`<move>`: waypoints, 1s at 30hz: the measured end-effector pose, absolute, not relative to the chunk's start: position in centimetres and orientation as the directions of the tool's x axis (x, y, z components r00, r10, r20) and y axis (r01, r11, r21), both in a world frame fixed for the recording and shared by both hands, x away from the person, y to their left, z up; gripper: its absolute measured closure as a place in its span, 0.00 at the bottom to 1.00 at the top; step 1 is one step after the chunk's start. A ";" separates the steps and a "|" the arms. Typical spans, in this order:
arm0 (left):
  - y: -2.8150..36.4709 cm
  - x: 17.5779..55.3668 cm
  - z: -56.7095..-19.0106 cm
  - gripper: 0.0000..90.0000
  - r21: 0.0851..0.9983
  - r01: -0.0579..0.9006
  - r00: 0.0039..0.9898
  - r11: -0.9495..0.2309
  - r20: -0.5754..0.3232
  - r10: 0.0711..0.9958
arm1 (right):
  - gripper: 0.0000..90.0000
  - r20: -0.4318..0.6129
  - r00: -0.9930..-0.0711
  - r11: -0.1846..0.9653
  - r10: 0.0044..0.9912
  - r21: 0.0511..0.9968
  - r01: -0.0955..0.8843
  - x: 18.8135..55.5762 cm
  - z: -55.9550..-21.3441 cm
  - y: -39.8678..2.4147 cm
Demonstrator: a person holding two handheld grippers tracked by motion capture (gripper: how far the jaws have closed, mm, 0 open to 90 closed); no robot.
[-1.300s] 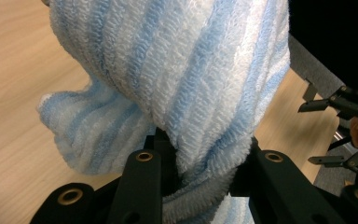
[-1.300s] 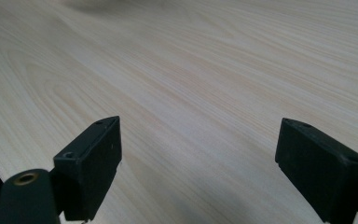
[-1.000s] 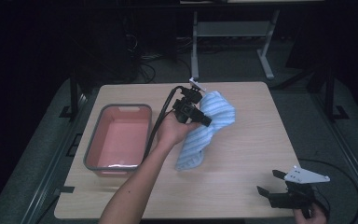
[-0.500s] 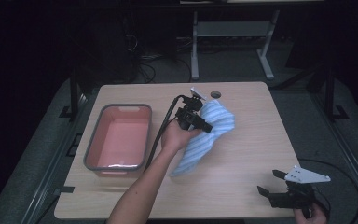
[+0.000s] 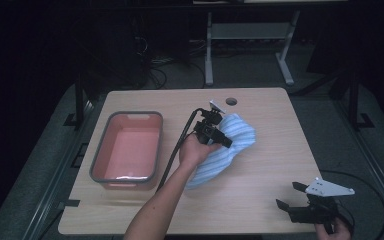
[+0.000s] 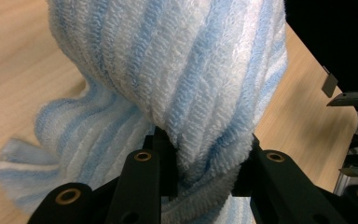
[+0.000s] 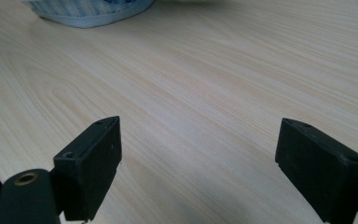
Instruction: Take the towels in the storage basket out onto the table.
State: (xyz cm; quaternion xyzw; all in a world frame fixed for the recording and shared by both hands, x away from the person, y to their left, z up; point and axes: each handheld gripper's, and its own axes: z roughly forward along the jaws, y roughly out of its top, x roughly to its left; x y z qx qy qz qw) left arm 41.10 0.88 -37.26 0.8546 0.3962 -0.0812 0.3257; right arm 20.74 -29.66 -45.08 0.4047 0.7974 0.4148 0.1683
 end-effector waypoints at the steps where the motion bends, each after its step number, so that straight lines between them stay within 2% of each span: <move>1: 0.8 41.1 -37.8 0.77 0.487 0.734 0.668 -0.473 -0.393 0.632 | 0.16 0.070 -0.615 0.329 0.786 0.795 0.510 20.7 -45.1 -29.6; 15: 0.3 41.1 -39.3 0.76 0.481 0.753 0.646 -0.449 -0.409 0.645 | 0.16 0.071 -0.616 0.329 0.785 0.794 0.511 20.8 -45.1 -29.6; 30: -0.6 40.8 -40.7 0.70 0.454 0.759 0.641 -0.467 -0.392 0.660 | 0.16 0.072 -0.616 0.329 0.785 0.794 0.512 20.7 -45.1 -29.6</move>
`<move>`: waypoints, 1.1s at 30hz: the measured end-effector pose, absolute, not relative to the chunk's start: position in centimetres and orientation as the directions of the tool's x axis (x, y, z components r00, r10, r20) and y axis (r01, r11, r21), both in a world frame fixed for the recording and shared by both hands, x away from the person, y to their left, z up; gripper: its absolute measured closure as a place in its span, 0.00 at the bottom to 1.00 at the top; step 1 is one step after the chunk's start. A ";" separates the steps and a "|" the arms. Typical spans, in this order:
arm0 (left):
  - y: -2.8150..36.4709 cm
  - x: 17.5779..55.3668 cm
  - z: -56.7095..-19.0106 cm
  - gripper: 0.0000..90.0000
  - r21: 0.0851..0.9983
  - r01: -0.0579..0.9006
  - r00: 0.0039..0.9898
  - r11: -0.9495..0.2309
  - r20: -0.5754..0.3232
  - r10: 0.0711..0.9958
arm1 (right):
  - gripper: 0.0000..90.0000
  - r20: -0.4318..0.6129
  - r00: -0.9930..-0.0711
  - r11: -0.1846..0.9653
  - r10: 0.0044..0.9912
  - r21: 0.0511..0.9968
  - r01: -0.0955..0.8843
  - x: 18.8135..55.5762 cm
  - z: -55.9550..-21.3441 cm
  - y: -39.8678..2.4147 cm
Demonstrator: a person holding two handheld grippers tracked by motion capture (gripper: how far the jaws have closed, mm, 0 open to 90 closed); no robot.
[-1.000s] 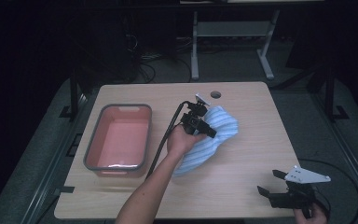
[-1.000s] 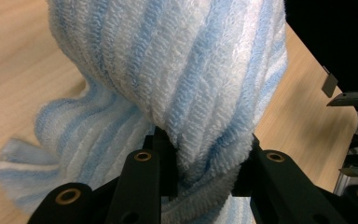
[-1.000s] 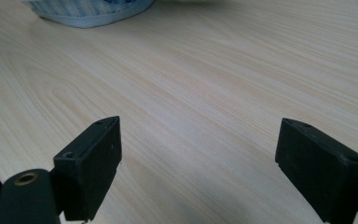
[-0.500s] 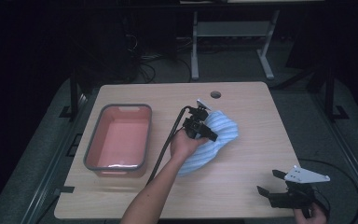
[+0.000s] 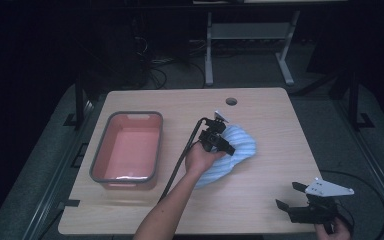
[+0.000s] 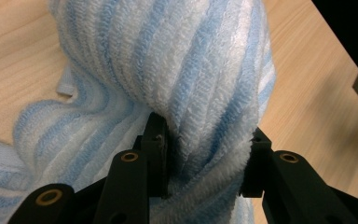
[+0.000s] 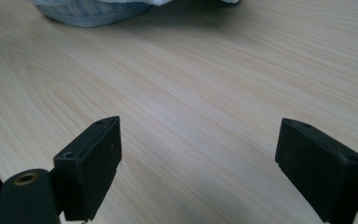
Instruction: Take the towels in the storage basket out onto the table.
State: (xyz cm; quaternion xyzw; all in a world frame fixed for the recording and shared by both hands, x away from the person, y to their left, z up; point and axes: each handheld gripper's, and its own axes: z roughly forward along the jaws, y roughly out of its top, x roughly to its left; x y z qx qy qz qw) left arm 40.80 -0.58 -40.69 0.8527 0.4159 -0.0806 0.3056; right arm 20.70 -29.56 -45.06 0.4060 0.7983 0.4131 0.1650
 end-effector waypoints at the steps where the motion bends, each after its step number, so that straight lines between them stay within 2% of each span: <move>1: -0.6 40.8 -40.7 0.70 0.455 0.760 0.639 -0.464 -0.394 0.661 | 0.16 0.073 -0.616 0.329 0.785 0.793 0.513 20.7 -45.1 -29.5; 7: -0.8 40.7 -40.7 0.69 0.457 0.755 0.644 -0.469 -0.388 0.659 | 0.16 0.069 -0.620 0.334 0.782 0.793 0.509 20.7 -45.1 -29.4; 13: -0.6 40.4 -40.8 0.61 0.451 0.745 0.654 -0.492 -0.349 0.671 | 0.16 0.066 -0.618 0.332 0.783 0.797 0.505 20.7 -45.0 -29.6; 24: 0.4 40.1 -40.2 0.55 0.489 0.745 0.649 -0.454 -0.374 0.663 | 0.16 0.068 -0.618 0.332 0.783 0.794 0.509 20.7 -45.0 -29.4; 33: 1.4 39.8 -39.6 0.55 0.506 0.743 0.649 -0.437 -0.388 0.655 | 0.16 0.065 -0.617 0.335 0.784 0.793 0.509 20.8 -45.1 -29.5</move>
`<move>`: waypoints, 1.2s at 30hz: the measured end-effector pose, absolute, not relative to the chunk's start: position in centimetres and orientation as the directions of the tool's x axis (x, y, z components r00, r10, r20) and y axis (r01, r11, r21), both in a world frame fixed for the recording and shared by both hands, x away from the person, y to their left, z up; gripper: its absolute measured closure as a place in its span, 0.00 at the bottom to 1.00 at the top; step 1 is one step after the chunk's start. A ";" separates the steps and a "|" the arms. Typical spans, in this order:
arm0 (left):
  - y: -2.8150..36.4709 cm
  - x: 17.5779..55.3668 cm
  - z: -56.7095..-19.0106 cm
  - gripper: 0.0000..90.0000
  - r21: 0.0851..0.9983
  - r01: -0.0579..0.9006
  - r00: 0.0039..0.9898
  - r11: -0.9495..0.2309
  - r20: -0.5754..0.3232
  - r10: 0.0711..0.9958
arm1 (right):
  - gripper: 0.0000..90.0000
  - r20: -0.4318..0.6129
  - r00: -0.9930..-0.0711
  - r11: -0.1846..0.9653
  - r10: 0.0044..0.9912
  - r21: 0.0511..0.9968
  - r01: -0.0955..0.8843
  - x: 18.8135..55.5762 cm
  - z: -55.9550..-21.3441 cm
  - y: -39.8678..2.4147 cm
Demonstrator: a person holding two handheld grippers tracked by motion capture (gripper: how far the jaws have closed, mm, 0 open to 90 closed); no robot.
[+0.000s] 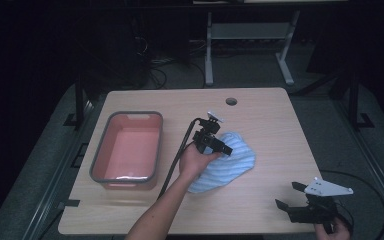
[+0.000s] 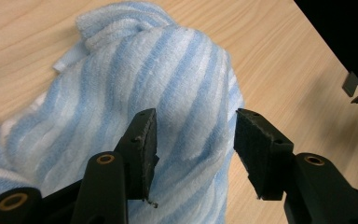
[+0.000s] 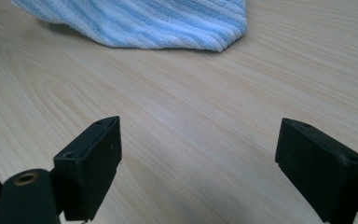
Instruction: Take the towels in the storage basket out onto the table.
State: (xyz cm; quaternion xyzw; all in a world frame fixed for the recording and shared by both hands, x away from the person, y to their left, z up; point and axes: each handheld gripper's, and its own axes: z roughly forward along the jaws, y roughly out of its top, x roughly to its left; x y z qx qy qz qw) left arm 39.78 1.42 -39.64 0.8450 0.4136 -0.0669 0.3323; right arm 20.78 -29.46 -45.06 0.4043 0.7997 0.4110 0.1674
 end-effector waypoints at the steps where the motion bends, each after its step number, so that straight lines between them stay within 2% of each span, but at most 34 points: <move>1: 1.4 39.8 -39.6 0.55 0.506 0.743 0.649 -0.437 -0.388 0.655 | 0.16 0.065 -0.617 0.335 0.784 0.793 0.509 20.8 -45.1 -29.5; 20: 4.3 38.0 -38.4 0.53 0.552 0.716 0.675 -0.426 -0.393 0.625 | 0.16 0.057 -0.612 0.339 0.789 0.790 0.511 20.8 -45.1 -29.5; 28: 5.6 37.1 -38.3 0.47 0.565 0.720 0.667 -0.403 -0.403 0.627 | 0.16 0.056 -0.608 0.340 0.792 0.786 0.515 20.8 -45.1 -29.5; 36: 6.6 36.2 -38.3 0.45 0.574 0.712 0.673 -0.405 -0.393 0.626 | 0.16 0.052 -0.608 0.344 0.792 0.785 0.515 20.8 -45.1 -29.5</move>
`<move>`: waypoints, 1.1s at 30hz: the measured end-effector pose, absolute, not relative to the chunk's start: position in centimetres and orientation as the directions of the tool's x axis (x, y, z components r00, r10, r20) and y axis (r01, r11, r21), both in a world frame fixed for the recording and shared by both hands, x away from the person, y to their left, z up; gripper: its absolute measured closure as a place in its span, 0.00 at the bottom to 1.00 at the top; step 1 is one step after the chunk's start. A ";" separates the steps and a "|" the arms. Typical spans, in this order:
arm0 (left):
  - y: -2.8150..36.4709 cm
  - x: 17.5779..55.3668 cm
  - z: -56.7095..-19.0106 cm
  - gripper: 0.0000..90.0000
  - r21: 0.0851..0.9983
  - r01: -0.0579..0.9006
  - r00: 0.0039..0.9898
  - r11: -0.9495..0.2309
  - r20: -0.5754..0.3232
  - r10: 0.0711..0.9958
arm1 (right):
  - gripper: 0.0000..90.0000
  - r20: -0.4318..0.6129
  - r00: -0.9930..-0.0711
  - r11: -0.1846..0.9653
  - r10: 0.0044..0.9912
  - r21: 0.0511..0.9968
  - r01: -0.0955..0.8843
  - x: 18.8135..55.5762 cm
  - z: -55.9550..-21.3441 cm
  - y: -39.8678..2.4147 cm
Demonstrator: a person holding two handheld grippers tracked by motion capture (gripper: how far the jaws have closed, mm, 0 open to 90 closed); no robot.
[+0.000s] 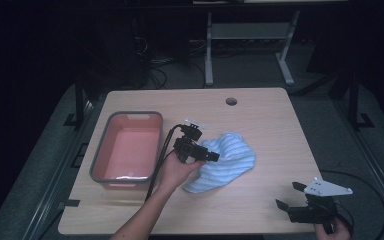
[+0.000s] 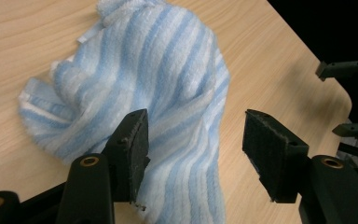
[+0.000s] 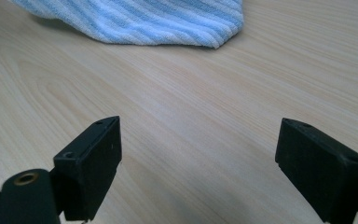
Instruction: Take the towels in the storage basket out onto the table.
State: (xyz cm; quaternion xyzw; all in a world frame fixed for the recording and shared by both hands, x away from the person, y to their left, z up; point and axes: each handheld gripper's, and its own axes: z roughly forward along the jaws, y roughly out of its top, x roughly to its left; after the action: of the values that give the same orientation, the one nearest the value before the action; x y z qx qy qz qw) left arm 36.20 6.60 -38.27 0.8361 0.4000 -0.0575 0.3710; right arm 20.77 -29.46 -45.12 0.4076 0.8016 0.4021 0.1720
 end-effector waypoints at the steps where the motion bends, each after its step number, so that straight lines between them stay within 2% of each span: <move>1: 6.6 36.2 -38.3 0.44 0.574 0.712 0.673 -0.405 -0.393 0.626 | 0.16 0.052 -0.608 0.344 0.792 0.785 0.515 20.8 -45.1 -29.5; 7: 6.9 35.4 -38.5 0.43 0.579 0.715 0.671 -0.392 -0.410 0.618 | 0.16 0.054 -0.605 0.341 0.794 0.784 0.518 20.8 -45.2 -29.5; 33: 8.0 32.3 -38.9 0.42 0.616 0.663 0.720 -0.424 -0.371 0.587 | 0.16 0.052 -0.601 0.341 0.798 0.783 0.520 20.8 -45.2 -29.6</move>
State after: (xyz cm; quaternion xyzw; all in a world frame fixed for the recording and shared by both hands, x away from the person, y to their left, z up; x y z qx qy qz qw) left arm 32.28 8.04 -38.93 0.8425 0.3710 -0.0494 0.3875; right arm 20.81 -29.60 -45.22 0.4117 0.8004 0.3998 0.1734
